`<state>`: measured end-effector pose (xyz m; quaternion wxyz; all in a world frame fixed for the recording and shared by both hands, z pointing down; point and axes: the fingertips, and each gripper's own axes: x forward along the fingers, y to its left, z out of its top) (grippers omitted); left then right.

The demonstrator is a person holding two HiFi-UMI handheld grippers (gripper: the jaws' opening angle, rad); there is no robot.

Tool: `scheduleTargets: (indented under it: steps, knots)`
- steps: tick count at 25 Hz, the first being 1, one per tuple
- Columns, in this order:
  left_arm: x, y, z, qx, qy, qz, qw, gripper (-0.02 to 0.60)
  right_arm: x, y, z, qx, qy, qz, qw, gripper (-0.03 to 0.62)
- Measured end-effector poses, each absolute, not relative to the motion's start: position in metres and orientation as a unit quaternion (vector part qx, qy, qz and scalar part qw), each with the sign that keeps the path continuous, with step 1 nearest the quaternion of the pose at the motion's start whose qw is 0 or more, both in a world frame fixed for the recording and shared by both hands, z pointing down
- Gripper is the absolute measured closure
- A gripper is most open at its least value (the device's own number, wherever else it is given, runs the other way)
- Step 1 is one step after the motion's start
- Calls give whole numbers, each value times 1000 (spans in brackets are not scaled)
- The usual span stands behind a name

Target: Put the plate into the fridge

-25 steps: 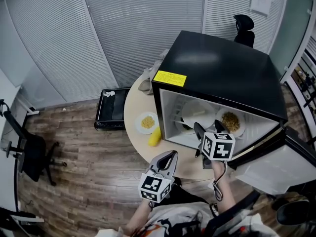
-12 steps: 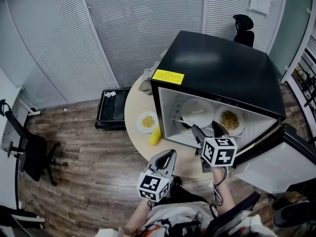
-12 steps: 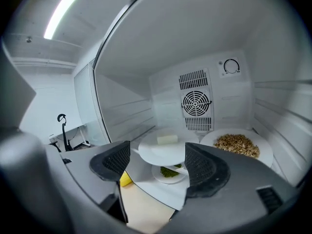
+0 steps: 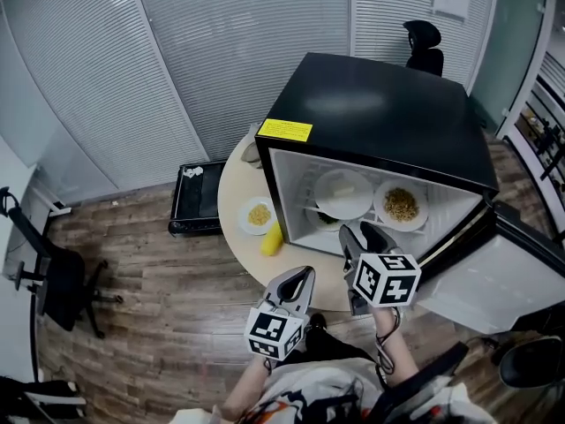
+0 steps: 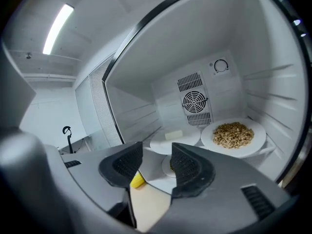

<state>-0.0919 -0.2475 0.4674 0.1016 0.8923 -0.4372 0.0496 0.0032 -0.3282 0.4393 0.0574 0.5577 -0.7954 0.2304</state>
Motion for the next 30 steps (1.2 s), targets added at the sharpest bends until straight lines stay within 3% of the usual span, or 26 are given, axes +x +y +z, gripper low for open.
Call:
scheduleTargets:
  steps: [2,12,30]
  knots:
    - [-91,-242,466,893,-436,50,101,568,4,-320,439,562,-793,227,57,437]
    - [-92,-210,468,889,-442,54,103,568,-2,-273,457,550,-796,245,71,527]
    - [-68,-143,472,904,-408,75,101,568,-2,-191,477,541,-790,282,62,554]
